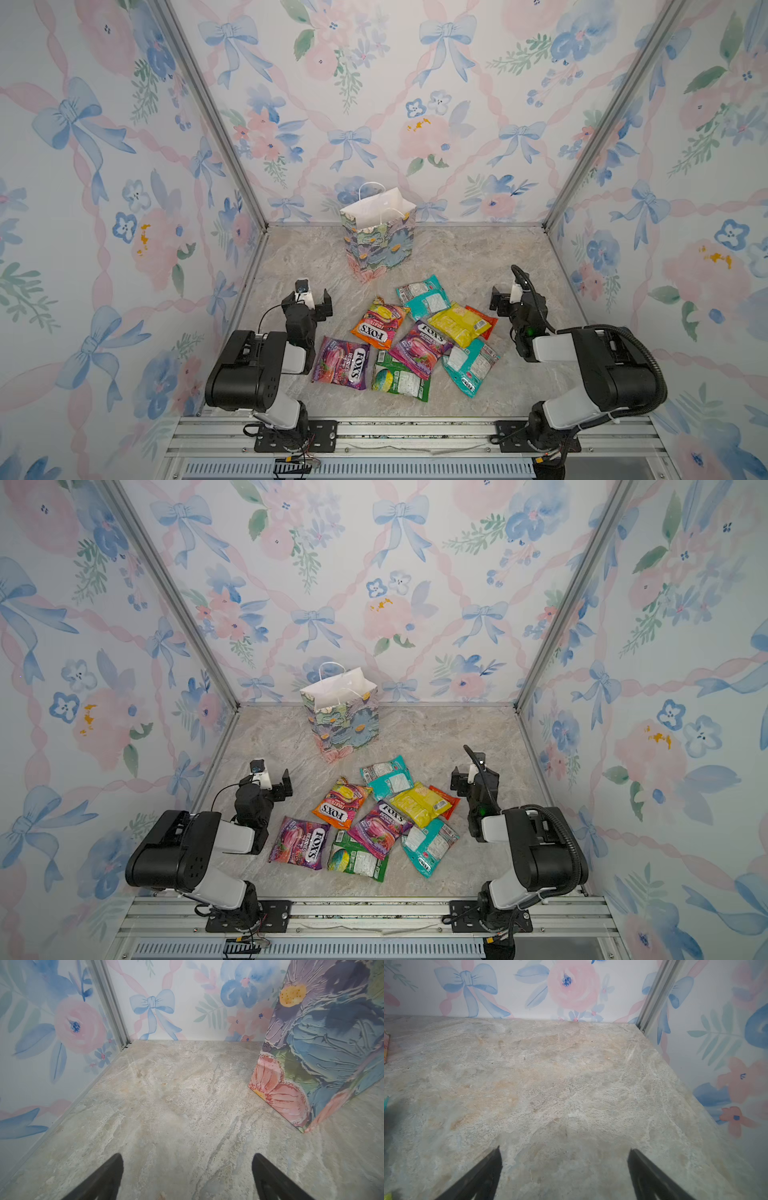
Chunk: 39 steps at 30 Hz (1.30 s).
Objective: Place the snacks into the paper bag
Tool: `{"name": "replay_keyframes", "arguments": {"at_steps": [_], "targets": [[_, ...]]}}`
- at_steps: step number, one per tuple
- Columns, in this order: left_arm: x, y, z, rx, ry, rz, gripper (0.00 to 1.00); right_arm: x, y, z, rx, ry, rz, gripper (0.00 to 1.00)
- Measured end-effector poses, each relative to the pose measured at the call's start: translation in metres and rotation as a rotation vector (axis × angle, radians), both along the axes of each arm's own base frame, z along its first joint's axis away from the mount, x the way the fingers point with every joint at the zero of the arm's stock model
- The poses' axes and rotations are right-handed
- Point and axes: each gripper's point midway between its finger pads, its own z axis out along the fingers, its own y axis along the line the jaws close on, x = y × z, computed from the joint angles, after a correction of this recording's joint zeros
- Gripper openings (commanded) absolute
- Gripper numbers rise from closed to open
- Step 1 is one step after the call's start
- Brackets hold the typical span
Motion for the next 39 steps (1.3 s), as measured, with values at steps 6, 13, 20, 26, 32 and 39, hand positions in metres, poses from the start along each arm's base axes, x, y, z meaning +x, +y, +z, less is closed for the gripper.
{"name": "replay_keyframes", "arguments": {"at_steps": [6, 13, 20, 26, 32, 39], "targets": [[0.0, 0.0, 0.0, 0.0, 0.0, 0.0, 0.98, 0.0, 0.0, 0.0, 0.002, 0.0, -0.001, 0.97], [0.0, 0.0, 0.0, 0.0, 0.0, 0.0, 0.98, 0.0, 0.0, 0.0, 0.003, 0.0, 0.0, 0.97], [0.0, 0.0, 0.0, 0.0, 0.0, 0.0, 0.98, 0.0, 0.0, 0.0, 0.004, 0.0, 0.002, 0.97], [0.0, 0.0, 0.0, 0.0, 0.0, 0.0, 0.98, 0.0, 0.001, 0.0, 0.004, 0.0, 0.002, 0.96], [0.0, 0.0, 0.0, 0.001, 0.0, 0.0, 0.98, 0.0, 0.0, 0.0, 0.004, -0.001, 0.001, 0.97], [-0.008, -0.009, 0.039, 0.011, -0.058, 0.023, 0.98, 0.01, 0.013, 0.06, -0.012, 0.016, -0.02, 0.97]]}}
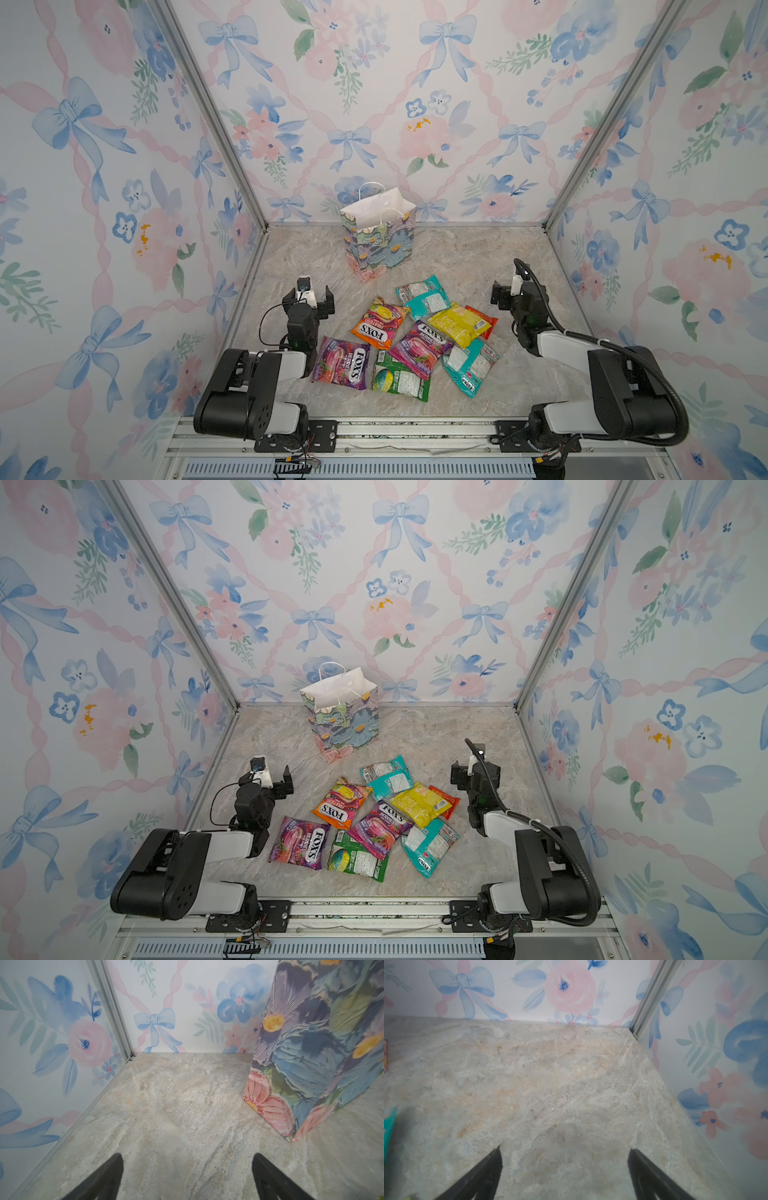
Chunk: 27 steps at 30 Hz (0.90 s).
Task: Place the snacks into the paper bag
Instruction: 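Raise the left gripper to the paper bag rim while the right nears the snacks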
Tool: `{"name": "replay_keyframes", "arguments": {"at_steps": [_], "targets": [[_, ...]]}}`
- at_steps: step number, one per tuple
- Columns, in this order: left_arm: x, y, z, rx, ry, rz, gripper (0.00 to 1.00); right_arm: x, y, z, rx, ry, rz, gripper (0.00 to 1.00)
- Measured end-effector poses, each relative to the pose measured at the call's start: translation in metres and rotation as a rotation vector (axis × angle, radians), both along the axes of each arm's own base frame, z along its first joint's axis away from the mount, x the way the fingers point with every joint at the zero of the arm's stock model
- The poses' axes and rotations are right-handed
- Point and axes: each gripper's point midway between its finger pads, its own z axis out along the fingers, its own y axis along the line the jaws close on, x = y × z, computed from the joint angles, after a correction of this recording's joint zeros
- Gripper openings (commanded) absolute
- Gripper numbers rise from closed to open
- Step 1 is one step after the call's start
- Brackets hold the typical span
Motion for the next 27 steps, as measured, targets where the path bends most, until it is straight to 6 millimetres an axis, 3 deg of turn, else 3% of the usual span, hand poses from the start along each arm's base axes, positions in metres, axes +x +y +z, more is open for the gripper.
{"name": "replay_keyframes", "arguments": {"at_steps": [4, 6, 9, 13, 15, 17, 21, 24, 27], "targets": [[-0.005, 0.002, 0.05, -0.112, -0.092, 0.028, 0.98, 0.015, 0.018, 0.118, 0.158, -0.194, -0.006, 0.97], [-0.014, 0.006, 0.072, -0.213, -0.157, 0.053, 0.98, 0.009, 0.016, 0.146, 0.25, -0.264, -0.022, 0.97], [-0.029, 0.013, 0.093, -0.346, -0.229, 0.091, 0.98, 0.006, 0.001, 0.134, 0.382, -0.27, -0.02, 0.97], [-0.034, 0.018, 0.101, -0.393, -0.199, 0.122, 0.95, 0.006, -0.014, 0.069, 0.461, -0.082, -0.085, 0.97], [-0.031, 0.017, 0.11, -0.386, -0.165, 0.119, 0.91, 0.001, -0.011, 0.055, 0.467, -0.005, -0.094, 0.97], [-0.024, 0.013, 0.123, -0.384, -0.136, 0.092, 0.89, -0.001, -0.007, 0.055, 0.47, 0.039, -0.088, 0.97], [0.005, 0.001, 0.171, -0.366, -0.065, 0.011, 0.81, 0.0, 0.003, 0.065, 0.476, 0.089, -0.051, 0.97], [0.032, -0.02, 0.213, -0.341, -0.025, -0.109, 0.79, -0.002, 0.015, 0.062, 0.477, 0.138, -0.009, 0.97], [0.053, -0.042, 0.234, -0.315, 0.029, -0.226, 0.77, -0.007, 0.023, 0.052, 0.477, 0.194, 0.019, 0.97]]}}
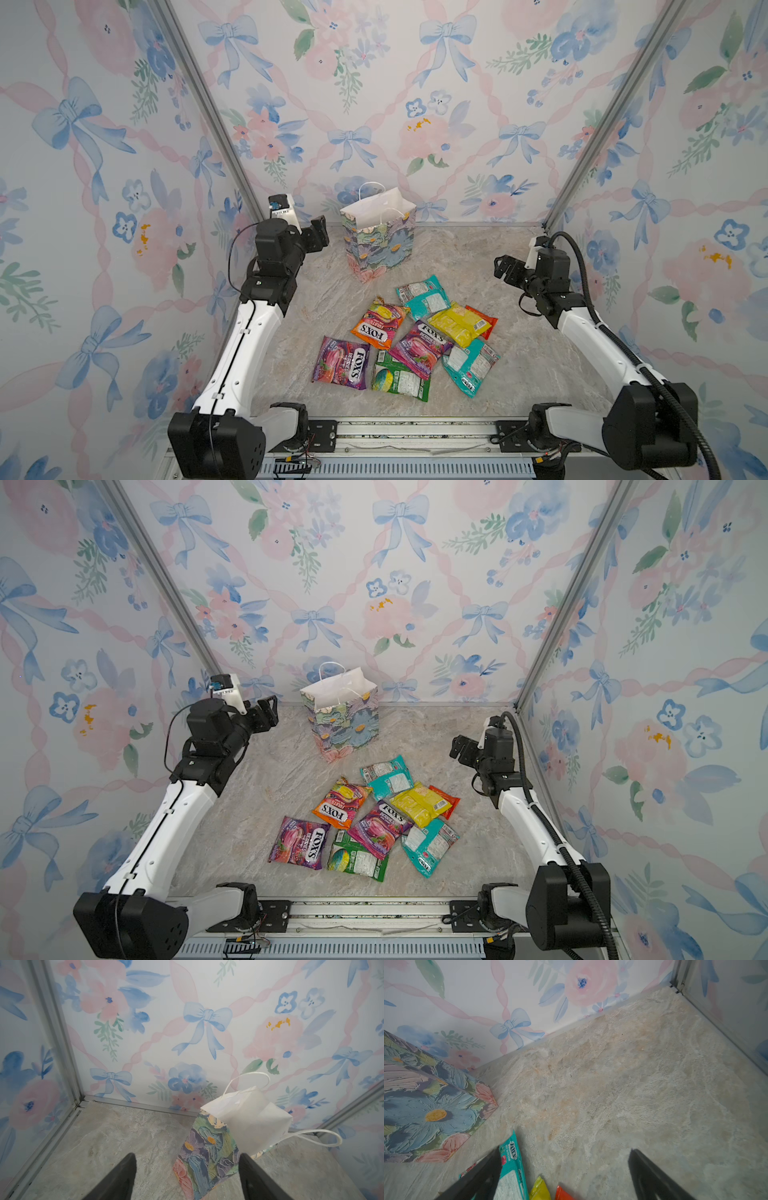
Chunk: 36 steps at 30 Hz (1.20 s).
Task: Place the snacks into the paper bag
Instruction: 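Raise the left gripper to the paper bag rim while the right nears the snacks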
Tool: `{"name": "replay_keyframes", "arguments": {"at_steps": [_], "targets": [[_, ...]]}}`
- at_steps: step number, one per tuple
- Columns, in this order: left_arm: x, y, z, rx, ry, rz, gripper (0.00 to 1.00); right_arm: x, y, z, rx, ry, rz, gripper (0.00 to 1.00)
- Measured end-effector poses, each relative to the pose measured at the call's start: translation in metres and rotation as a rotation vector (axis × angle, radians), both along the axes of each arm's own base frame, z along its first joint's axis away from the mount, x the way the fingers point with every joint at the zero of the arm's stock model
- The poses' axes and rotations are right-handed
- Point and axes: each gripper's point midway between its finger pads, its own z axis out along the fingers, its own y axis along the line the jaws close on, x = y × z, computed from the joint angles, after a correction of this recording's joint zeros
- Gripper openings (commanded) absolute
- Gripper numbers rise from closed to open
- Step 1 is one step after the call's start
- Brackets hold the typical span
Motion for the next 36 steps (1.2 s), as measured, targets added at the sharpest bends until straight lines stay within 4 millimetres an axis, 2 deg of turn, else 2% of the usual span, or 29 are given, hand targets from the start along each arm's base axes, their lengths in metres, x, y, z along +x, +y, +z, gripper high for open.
{"name": "replay_keyframes", "arguments": {"at_steps": [4, 8, 13, 18, 22, 26, 34, 36], "targets": [[0.029, -0.02, 0.0, 0.041, 0.08, -0.116, 0.72, -0.005, 0.007, -0.009, 0.007, 0.042, 0.036, 0.98], [0.062, -0.032, -0.022, 0.088, 0.183, -0.167, 0.62, -0.007, 0.014, -0.014, 0.018, 0.068, 0.068, 0.98], [0.096, -0.05, -0.049, 0.143, 0.287, -0.238, 0.61, -0.009, 0.024, -0.017, 0.026, 0.085, 0.112, 0.98], [0.111, -0.066, -0.055, 0.18, 0.318, -0.292, 0.61, -0.01, 0.032, -0.018, 0.033, 0.092, 0.144, 0.98], [0.123, -0.069, -0.048, 0.203, 0.302, -0.302, 0.62, -0.01, 0.037, -0.023, 0.038, 0.111, 0.164, 0.98], [0.135, -0.07, -0.051, 0.228, 0.3, -0.308, 0.6, -0.01, 0.039, -0.026, 0.043, 0.124, 0.175, 0.98], [0.151, -0.07, -0.09, 0.27, 0.37, -0.318, 0.6, -0.011, 0.044, -0.024, 0.051, 0.127, 0.192, 0.98], [0.154, -0.069, -0.094, 0.273, 0.377, -0.312, 0.59, -0.011, 0.044, -0.024, 0.053, 0.127, 0.194, 0.98]]}}
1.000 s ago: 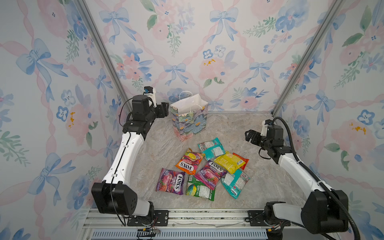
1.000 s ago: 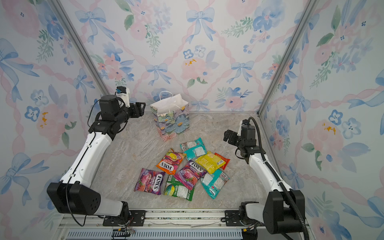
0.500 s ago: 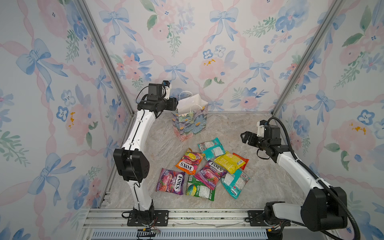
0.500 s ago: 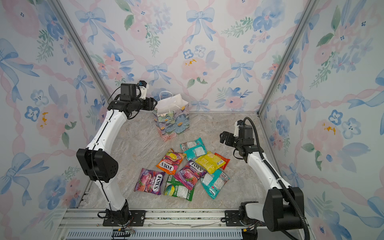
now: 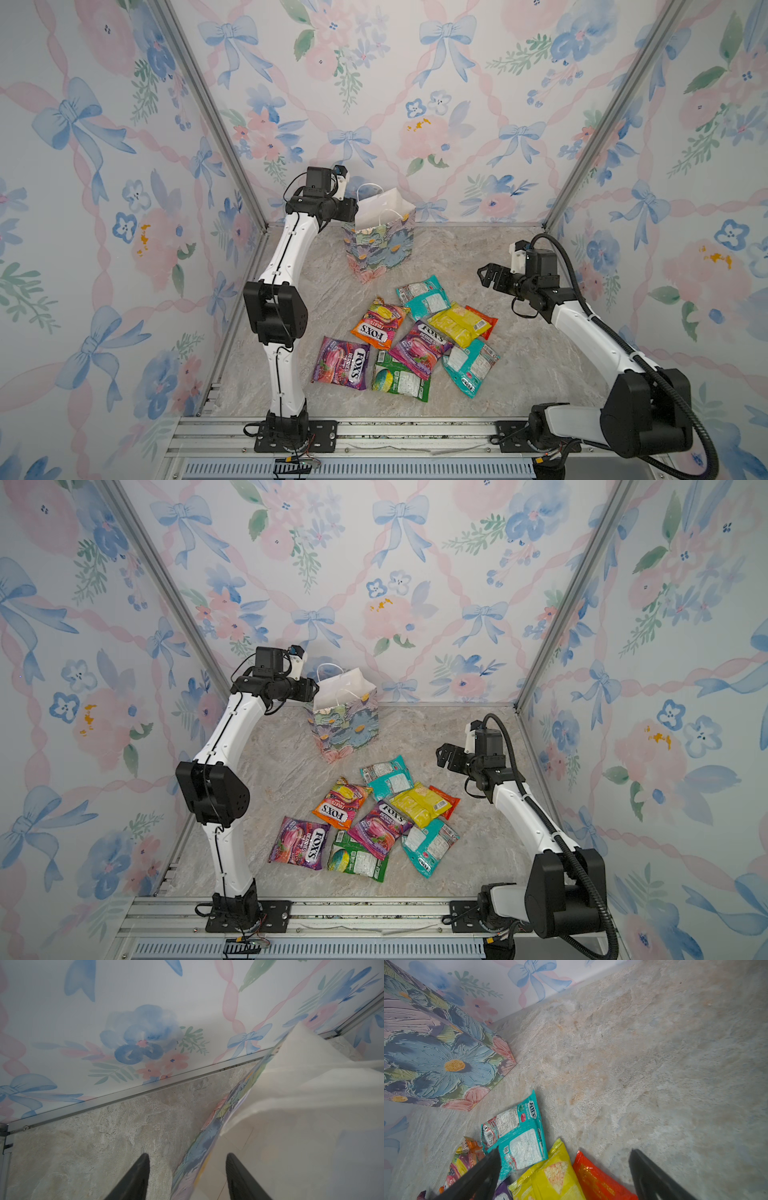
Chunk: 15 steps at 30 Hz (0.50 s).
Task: Place the snacks into the paper bag
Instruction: 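Raise the left gripper to the paper bag rim while the right nears the snacks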
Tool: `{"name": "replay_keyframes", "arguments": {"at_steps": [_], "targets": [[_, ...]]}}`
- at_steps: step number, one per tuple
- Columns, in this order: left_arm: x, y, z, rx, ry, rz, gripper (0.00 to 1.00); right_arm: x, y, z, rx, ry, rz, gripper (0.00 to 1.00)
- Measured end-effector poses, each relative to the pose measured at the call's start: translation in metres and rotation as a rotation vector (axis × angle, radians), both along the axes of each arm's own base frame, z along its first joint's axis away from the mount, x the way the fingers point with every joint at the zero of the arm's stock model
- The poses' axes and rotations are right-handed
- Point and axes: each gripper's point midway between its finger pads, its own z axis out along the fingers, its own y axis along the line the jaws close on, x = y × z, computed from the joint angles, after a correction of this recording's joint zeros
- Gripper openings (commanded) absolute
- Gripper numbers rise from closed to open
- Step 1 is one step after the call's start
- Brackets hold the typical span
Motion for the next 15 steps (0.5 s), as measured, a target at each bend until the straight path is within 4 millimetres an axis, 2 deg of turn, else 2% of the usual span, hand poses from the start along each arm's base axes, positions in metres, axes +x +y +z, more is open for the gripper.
{"name": "replay_keyframes", "arguments": {"at_steps": [4, 8, 15], "targets": [[0.0025, 0.0022, 0.0045, 0.012, -0.013, 0.011, 0.54, 0.0003, 0.0025, -0.0006, 0.002, 0.003, 0.008, 0.98], [0.0031, 0.0028, 0.0079, 0.02, -0.023, 0.008, 0.4, 0.0016, 0.0042, -0.0037, 0.006, 0.014, 0.014, 0.98], [0.0021, 0.002, 0.0058, 0.025, -0.017, 0.0, 0.22, 0.0033, 0.0066, -0.0056, 0.012, 0.022, 0.024, 0.99]]}}
